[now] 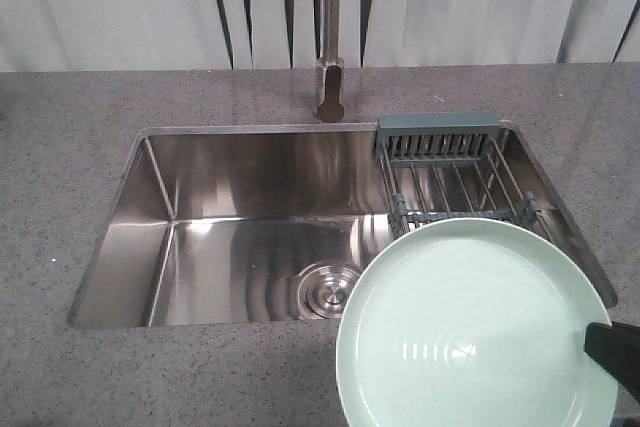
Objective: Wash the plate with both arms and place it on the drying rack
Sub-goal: 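Drive closer to the sink front, plate held in the right gripper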
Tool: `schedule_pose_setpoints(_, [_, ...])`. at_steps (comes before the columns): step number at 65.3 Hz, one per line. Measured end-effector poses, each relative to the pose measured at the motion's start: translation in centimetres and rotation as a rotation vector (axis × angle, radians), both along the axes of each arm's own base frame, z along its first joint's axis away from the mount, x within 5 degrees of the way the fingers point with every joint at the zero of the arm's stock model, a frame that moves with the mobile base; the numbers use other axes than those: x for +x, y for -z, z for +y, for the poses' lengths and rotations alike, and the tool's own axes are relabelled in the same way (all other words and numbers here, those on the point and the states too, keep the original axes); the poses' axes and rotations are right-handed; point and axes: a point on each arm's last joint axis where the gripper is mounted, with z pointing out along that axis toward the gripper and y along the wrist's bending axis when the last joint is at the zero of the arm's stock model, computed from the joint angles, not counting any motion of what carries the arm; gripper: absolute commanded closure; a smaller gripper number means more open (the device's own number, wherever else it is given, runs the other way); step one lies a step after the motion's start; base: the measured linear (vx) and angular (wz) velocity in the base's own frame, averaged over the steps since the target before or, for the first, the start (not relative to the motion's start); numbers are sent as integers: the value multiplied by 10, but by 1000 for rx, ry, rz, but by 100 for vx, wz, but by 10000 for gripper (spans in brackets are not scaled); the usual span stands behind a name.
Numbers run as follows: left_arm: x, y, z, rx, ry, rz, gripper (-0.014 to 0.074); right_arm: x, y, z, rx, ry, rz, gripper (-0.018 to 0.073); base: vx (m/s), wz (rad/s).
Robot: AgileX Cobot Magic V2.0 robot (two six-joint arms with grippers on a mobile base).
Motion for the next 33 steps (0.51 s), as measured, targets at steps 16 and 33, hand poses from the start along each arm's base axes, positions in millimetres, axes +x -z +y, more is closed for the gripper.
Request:
schedule_pose_setpoints(16, [0, 0, 0, 0, 0, 0, 603, 0, 0, 0, 0, 0, 0, 561, 2, -1])
schedule_pose_setpoints(33, [0, 0, 0, 0, 0, 0, 603, 0, 0, 0, 0, 0, 0, 561, 2, 0])
